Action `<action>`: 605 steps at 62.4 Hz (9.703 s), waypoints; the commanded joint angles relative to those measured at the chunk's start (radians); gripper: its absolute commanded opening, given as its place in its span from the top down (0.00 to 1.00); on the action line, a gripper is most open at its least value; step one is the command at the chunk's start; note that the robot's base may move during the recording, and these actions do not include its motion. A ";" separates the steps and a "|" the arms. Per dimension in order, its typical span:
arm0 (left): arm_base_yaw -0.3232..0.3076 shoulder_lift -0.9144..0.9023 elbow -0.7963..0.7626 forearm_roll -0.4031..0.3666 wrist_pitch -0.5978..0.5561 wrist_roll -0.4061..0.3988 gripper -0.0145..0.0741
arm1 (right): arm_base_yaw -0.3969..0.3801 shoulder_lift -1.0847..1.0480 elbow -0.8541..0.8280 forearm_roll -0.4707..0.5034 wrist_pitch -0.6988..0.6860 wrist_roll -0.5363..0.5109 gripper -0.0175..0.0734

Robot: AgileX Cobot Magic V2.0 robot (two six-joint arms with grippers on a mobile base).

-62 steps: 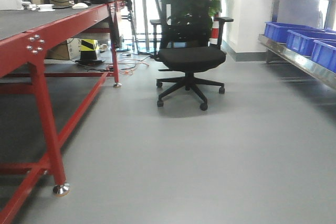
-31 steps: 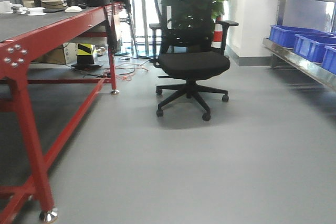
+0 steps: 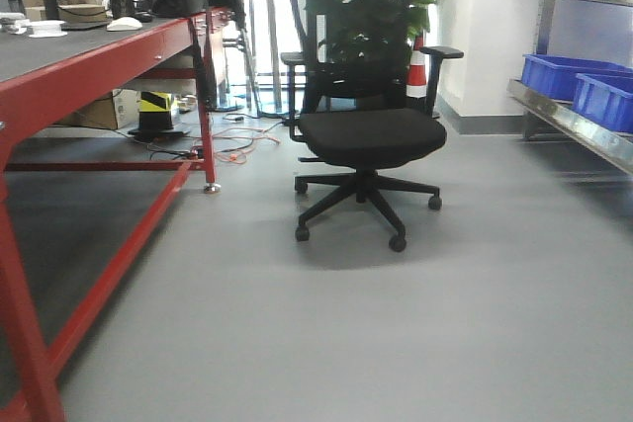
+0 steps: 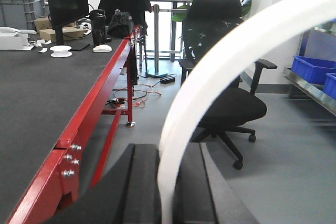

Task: Grab PVC pipe and place in blue bin

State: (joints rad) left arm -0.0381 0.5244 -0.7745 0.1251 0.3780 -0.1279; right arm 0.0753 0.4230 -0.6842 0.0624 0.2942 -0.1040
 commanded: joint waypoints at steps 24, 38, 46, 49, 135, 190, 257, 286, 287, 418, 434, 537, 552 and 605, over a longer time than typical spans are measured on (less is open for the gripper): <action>0.003 -0.004 -0.011 -0.007 -0.028 -0.002 0.96 | 0.005 -0.004 -0.008 -0.010 -0.017 0.001 0.96; 0.003 -0.004 -0.011 -0.007 -0.028 -0.002 0.96 | 0.005 -0.004 -0.008 -0.010 -0.017 0.001 0.96; 0.003 -0.004 -0.011 -0.007 -0.028 -0.002 0.96 | 0.005 -0.004 -0.008 -0.010 -0.017 0.001 0.96; 0.003 -0.004 -0.011 -0.007 -0.028 -0.002 0.96 | 0.005 -0.004 -0.008 -0.010 -0.017 0.001 0.96; 0.003 -0.004 -0.011 -0.007 -0.028 -0.002 0.96 | 0.005 -0.004 -0.008 -0.010 -0.017 0.001 0.96; 0.003 -0.004 -0.011 -0.007 -0.028 -0.002 0.96 | 0.005 -0.004 -0.008 -0.010 -0.017 0.001 0.96; 0.003 -0.004 -0.011 -0.007 -0.028 -0.002 0.96 | 0.005 -0.004 -0.008 -0.010 -0.017 0.001 0.96; 0.003 -0.004 -0.011 -0.007 -0.028 -0.002 0.96 | 0.005 -0.004 -0.008 -0.010 -0.017 0.001 0.96; 0.003 -0.004 -0.011 -0.007 -0.028 -0.002 0.96 | 0.005 -0.004 -0.008 -0.010 -0.017 0.001 0.96; 0.003 -0.004 -0.011 -0.007 -0.028 -0.002 0.96 | 0.005 -0.004 -0.008 -0.010 -0.017 0.001 0.96; -0.009 -0.004 -0.011 -0.007 -0.028 -0.002 0.96 | 0.005 -0.004 -0.008 -0.010 -0.017 0.001 0.96; -0.328 1.098 -1.044 -0.235 0.245 -0.004 0.96 | 0.448 1.033 -0.798 0.150 0.071 -0.018 0.96; -0.328 1.148 -1.044 -0.229 0.227 -0.004 0.96 | 0.448 1.126 -0.863 0.189 0.145 -0.018 0.96; -0.328 1.173 -1.044 -0.229 0.292 -0.004 0.35 | 0.448 1.135 -0.863 0.189 0.176 -0.018 0.40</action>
State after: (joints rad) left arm -0.3599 1.7026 -1.8090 -0.0971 0.6701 -0.1298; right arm 0.5214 1.5596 -1.5377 0.2515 0.4860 -0.1149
